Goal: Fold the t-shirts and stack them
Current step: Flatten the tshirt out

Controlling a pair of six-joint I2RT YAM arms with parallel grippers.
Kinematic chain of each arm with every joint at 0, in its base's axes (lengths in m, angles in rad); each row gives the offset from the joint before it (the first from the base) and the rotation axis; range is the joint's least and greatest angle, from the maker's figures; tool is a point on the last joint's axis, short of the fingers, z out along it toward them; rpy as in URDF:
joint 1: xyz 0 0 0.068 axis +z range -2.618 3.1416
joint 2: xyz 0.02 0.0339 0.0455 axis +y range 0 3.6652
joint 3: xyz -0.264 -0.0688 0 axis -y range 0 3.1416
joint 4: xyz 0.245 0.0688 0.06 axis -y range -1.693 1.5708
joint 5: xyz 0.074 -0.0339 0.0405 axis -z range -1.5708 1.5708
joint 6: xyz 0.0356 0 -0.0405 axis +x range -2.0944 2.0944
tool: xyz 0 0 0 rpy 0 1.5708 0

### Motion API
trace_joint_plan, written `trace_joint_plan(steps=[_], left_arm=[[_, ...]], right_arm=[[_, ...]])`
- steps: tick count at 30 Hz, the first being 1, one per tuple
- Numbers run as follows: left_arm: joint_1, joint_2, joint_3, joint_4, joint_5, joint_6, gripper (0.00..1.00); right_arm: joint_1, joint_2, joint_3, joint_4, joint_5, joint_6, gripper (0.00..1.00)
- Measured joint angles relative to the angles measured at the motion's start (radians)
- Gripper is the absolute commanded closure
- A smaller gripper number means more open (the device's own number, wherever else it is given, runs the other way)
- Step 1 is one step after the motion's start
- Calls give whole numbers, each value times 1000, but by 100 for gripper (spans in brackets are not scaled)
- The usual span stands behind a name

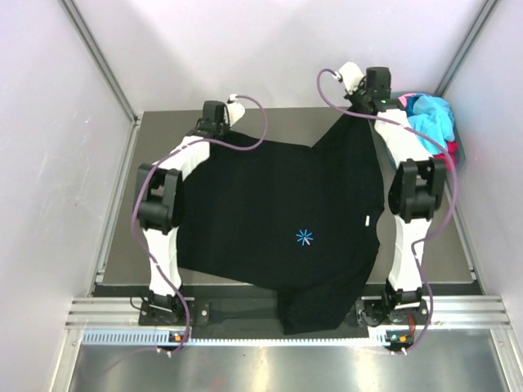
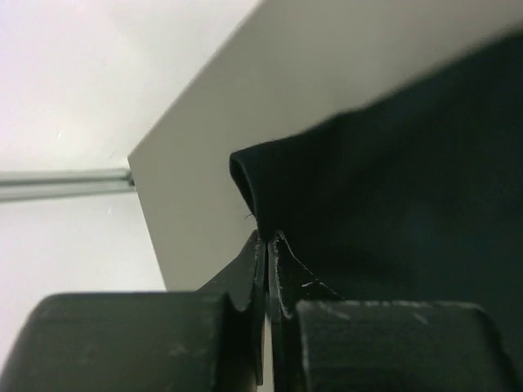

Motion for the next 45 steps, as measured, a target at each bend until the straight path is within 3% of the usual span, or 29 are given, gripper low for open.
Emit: trace_joint_plan(steps=[7,12,20,28,39,45], left_arm=[[29,248,291,58,-72,-20,100],[64,299,395,87,-116,-37,100],[95,299,432,195,-129,-35,100],[88,304,434,281,-106,13,100],[87,349,439,285,-85,10,100],[97,349,440,250,-49,10,100]], right_arm=[[16,176,114,-42,115,7,100],[20,196,164,20,195,48,100],[20,197,306,175,249,68,100],[20,213,315,244,276,32,100],[34,212,201,108,246,24,100],[38,119,97,-45,208,24,100]])
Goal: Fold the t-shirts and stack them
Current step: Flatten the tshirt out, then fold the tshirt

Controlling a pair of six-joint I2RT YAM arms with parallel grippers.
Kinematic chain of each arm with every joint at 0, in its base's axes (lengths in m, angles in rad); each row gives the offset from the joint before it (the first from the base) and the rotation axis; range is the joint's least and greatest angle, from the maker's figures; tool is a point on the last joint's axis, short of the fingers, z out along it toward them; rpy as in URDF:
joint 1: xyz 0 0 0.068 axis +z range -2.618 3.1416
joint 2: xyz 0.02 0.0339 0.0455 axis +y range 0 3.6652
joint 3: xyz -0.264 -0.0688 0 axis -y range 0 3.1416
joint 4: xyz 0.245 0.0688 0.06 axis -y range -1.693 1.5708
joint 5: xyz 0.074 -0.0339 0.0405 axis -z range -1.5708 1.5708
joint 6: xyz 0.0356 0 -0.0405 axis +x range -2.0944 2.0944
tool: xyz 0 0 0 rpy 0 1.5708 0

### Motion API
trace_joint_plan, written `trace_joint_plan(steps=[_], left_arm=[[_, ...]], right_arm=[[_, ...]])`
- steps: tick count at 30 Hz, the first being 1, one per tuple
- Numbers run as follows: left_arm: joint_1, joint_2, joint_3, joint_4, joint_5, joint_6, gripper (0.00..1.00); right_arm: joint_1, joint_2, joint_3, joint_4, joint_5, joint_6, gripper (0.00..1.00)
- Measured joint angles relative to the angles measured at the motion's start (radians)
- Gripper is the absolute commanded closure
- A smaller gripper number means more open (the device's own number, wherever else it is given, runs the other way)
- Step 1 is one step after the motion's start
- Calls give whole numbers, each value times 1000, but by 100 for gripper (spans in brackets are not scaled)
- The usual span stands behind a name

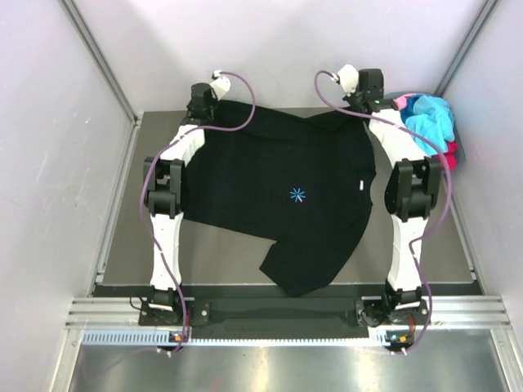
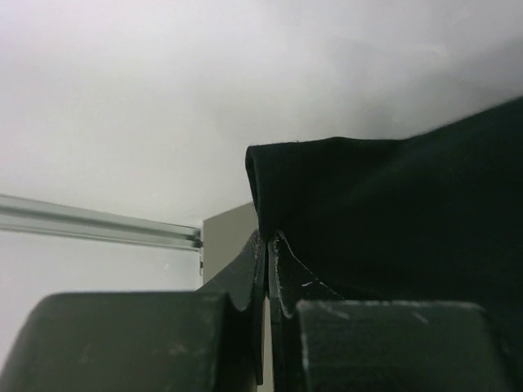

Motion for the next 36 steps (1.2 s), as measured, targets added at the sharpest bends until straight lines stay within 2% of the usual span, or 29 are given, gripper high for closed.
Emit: trace_joint_plan(steps=[5,12,29,33,36], left_arm=[[18,-22,-2,-120,68,10,100],[35,-103,-12,-241,168,13,100],[40,-49,90,-230,244,-80,100],[43,-54,55,-211,244,-80,100],[45,-96,-61,-182,244,-80,100]], right_arm=[[3,-151,-74,-91,-21,1,100],[6,-321,-151,-127,-26,10,100],[-2,-332,-192,-182,-21,20,100],[-2,-332,-192,-187,-21,26,100],[-2,-335,-201,-189,-22,36,100]])
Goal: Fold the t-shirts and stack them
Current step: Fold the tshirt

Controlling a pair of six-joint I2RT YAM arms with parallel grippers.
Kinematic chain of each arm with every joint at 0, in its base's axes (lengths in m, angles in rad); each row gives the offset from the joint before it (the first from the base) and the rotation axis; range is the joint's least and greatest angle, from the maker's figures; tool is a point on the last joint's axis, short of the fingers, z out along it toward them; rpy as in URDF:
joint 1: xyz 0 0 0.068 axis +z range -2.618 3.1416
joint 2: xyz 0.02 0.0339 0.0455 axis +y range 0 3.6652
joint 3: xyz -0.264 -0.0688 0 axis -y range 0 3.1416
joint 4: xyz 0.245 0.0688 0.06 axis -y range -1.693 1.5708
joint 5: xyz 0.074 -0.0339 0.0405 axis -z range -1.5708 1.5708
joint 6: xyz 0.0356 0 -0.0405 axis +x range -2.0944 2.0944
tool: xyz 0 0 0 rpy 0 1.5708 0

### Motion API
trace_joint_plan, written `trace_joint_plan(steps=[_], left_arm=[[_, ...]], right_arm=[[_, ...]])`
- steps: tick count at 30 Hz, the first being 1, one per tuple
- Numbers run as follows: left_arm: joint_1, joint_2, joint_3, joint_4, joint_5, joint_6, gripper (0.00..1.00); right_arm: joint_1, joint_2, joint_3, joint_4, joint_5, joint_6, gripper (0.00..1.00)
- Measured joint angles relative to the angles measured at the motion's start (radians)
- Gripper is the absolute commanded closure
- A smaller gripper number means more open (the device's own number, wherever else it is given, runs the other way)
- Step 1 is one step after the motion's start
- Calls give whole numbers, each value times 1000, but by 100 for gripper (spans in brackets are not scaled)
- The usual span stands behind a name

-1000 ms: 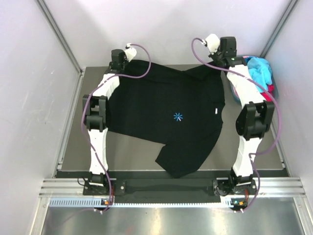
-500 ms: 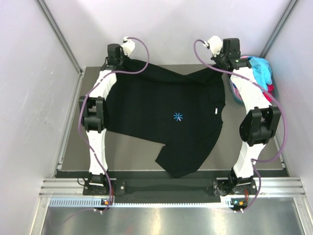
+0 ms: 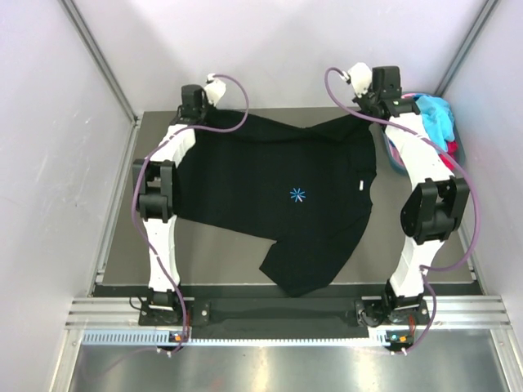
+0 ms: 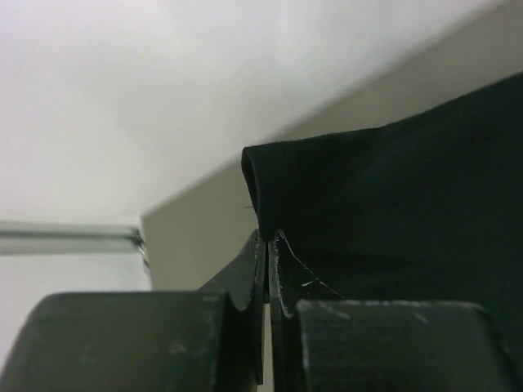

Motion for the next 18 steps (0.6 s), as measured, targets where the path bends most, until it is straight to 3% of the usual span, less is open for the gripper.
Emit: trace_joint_plan(steps=[7,18], left_arm=[[1,-117,-243,31,-1,1,100],[21,-266,-351,68,-10,-18,100]], right_arm=[[5,-86,-156,-32,-13,26,100],[64,-280,-356,-109,-45,83,100]])
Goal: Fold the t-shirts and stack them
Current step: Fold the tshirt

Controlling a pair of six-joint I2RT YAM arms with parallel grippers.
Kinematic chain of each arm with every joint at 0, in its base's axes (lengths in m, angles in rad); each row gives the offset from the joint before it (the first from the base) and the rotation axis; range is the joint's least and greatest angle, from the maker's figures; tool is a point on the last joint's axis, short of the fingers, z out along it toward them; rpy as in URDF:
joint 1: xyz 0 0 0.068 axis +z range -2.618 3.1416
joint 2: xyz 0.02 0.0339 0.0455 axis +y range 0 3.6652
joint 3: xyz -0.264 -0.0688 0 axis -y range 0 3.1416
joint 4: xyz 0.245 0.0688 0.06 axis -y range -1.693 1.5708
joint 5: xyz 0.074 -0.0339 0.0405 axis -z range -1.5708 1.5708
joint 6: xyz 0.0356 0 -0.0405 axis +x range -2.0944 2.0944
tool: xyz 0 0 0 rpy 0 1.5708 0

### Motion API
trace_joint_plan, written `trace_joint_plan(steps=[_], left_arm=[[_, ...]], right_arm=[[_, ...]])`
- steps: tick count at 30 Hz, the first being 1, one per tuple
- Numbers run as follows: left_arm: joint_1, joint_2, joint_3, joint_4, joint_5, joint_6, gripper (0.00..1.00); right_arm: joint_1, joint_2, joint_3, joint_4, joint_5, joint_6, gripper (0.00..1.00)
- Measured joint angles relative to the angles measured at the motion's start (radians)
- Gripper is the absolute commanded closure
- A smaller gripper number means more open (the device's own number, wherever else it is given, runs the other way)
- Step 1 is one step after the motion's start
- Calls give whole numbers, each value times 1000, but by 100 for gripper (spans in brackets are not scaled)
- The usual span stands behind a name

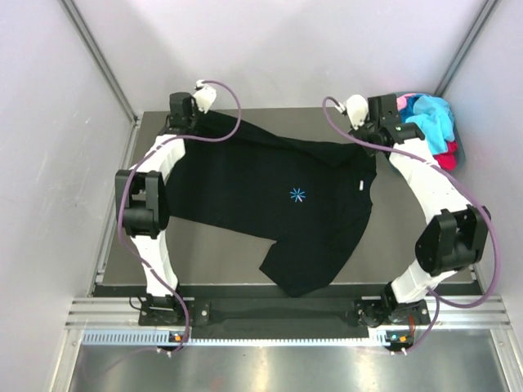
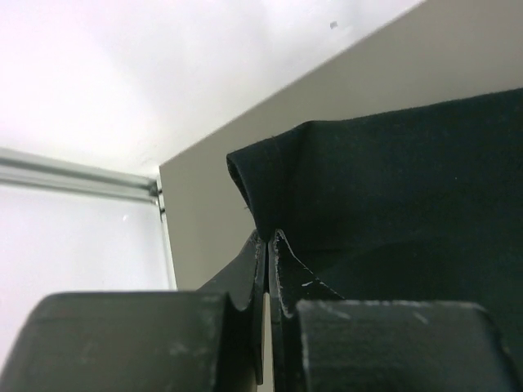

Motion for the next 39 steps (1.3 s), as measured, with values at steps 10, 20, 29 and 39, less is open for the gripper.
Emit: trace_joint_plan(steps=[10,20,29,39], left_arm=[[0,-156,-285,-14,-10,-4,92],[0,-179,-272,-151,-70,-95,28],[-11,-19,88,-254,-58,-180,31],[-9,107,131,-464,-62,-193,27]], right_arm=[[79,-130,-214,-55,-89,92,92],[58,-134,-82,-171,-224,118,57],[-35,148,97,-48,-222,101,62],[-164,497,281,-63,-231,130,59]])
